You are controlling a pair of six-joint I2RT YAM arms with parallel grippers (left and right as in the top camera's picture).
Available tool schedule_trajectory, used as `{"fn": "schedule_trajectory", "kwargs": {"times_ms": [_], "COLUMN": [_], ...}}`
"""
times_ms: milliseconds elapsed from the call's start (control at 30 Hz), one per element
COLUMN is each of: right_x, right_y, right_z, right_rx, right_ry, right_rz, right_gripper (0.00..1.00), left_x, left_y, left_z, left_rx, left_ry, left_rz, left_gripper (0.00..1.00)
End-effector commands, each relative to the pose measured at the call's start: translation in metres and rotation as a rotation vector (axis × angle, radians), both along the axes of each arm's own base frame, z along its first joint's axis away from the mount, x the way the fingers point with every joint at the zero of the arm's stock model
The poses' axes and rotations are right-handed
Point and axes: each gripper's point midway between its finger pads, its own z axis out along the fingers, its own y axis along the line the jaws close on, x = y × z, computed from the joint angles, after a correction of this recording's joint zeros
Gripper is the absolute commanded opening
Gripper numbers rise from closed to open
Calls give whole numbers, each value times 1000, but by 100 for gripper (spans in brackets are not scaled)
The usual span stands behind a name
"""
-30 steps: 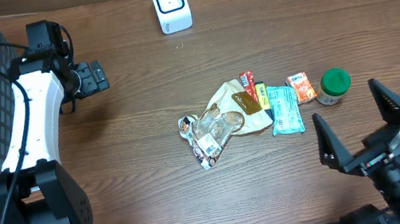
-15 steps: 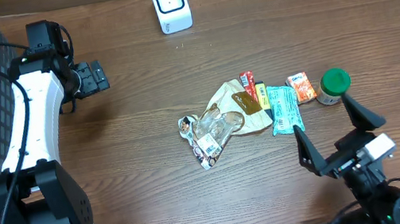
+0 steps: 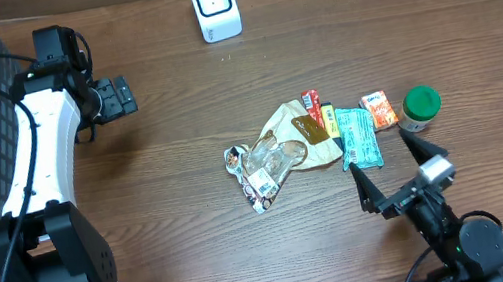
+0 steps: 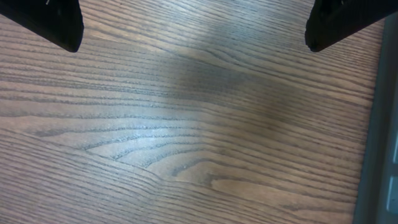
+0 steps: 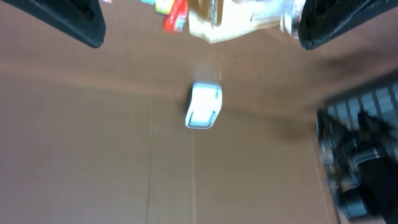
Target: Scan the item barcode
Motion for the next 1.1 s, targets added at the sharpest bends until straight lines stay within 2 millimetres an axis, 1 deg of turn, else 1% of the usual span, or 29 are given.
{"fn": "schedule_trajectory", "kwargs": {"times_ms": [0, 300, 533, 1067], "right_x": [1, 1, 6, 6], "right_y": [-1, -2, -15, -15], "right_z": [-23, -22, -22, -22], "right_rx": [-14, -13, -11, -11], "right_ry": [85, 79, 79, 79], "right_rz": [-5, -10, -68, -65], "right_gripper": [100, 100, 100, 100], "left_x": [5, 5, 5, 5], "left_y": [0, 0, 0, 0], "left_z": [1, 1, 1, 1], "left_rx": [11, 11, 12, 12], "left_ry": [-7, -7, -7, -6], "left_rz": [-18, -18, -17, -17], "left_gripper": [100, 100, 100, 100]}}
